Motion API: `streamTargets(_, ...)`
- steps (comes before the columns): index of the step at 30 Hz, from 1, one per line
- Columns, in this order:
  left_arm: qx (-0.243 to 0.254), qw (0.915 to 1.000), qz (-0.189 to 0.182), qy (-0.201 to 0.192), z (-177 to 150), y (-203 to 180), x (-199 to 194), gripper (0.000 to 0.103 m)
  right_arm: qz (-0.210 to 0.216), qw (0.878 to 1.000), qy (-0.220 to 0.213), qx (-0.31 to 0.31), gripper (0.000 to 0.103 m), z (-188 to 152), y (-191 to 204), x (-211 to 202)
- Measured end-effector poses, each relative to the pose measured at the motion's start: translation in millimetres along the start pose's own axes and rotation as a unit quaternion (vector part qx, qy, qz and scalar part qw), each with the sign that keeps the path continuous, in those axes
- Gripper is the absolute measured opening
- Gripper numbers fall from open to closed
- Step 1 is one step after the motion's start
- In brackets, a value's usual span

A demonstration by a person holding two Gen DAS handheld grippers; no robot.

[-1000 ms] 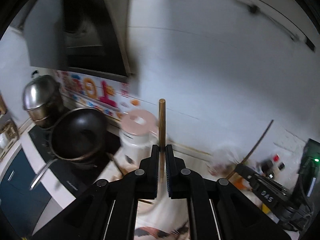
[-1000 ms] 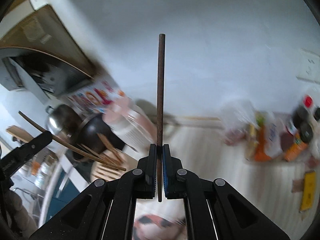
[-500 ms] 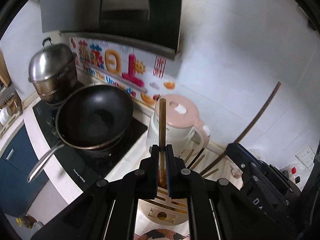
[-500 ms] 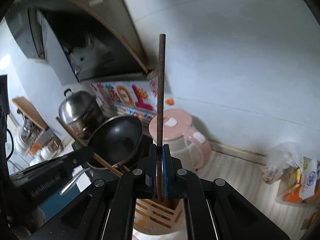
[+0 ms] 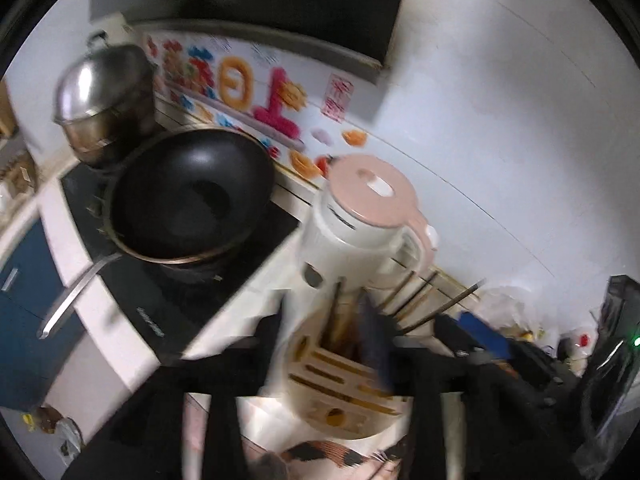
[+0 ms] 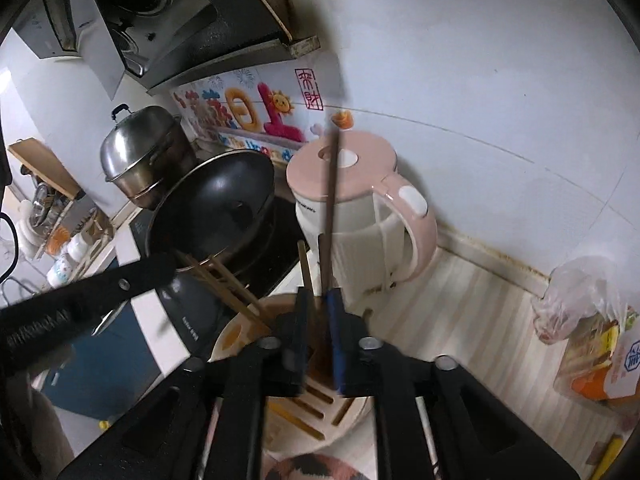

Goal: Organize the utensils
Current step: 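Open both tools to release the chopsticks in the holder, then grasp a dark chopstick with the left tool while the right tool grasps a wooden one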

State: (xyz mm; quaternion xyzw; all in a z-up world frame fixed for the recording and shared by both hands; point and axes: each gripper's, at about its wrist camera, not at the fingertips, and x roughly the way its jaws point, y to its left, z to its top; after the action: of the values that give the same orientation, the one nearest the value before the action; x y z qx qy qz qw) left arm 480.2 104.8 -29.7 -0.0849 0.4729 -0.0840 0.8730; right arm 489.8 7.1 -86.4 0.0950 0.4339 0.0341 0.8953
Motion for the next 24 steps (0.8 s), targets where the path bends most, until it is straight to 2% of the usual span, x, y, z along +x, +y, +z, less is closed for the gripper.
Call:
streamTargets(1, -0.001, 0.9998, 0.008, -0.016, -4, 2, -9, 0.074, 0.003, 1.0, -0.002, 0.003, 0.039, -1, -3, -6)
streamTargets(2, -0.001, 0.9995, 0.014, -0.027, -6, 4, -13, 0.074, 0.005, 1.0, -0.004, 0.009, 0.041, -3, -6, -12)
streamTargets(3, -0.001, 0.9991, 0.023, -0.036, -9, 5, -17, 0.074, -0.001, 1.0, -0.007, 0.016, 0.047, -5, -10, -19)
streamTargets(5, -0.007, 0.998, 0.04, -0.05, -16, 9, -24, 0.088, -0.003, 0.999, -0.02, 0.027, 0.056, -8, -18, -34)
streamTargets(6, -0.012, 0.9974, 0.045, -0.055, -21, 11, -27, 0.103, -0.006, 0.999, -0.025, 0.034, 0.062, -12, -23, -42)
streamTargets(9, -0.014, 0.9956, 0.063, -0.068, -35, 12, -31, 0.103, -0.008, 0.997, -0.047, 0.056, 0.076, -22, -38, -66)
streamTargets(13, 0.0, 0.994, 0.09, -0.063, -60, 6, -23, 0.103, -0.02, 0.994, -0.068, 0.081, 0.092, -44, -61, -90)
streamTargets(16, 0.006, 0.9909, 0.123, -0.055, -94, 3, -9, 0.103, -0.033, 0.992, -0.069, 0.102, 0.093, -69, -85, -94)
streamTargets(18, 0.014, 0.9882, 0.148, -0.038, -122, 1, 6, 0.103, -0.049, 0.991, -0.036, 0.121, 0.093, -98, -105, -82)
streamTargets(20, 0.032, 0.9859, 0.164, -0.013, -152, -2, 27, 0.103, -0.06, 0.987, 0.017, 0.148, 0.093, -132, -128, -60)
streamTargets(22, 0.049, 0.9833, 0.175, 0.019, -182, -4, 53, 0.103, -0.076, 0.982, 0.053, 0.163, 0.083, -159, -143, -41)
streamTargets(24, 0.052, 0.9815, 0.173, 0.064, -210, -2, 84, 0.103, -0.097, 0.973, 0.093, 0.187, 0.06, -191, -161, -18)
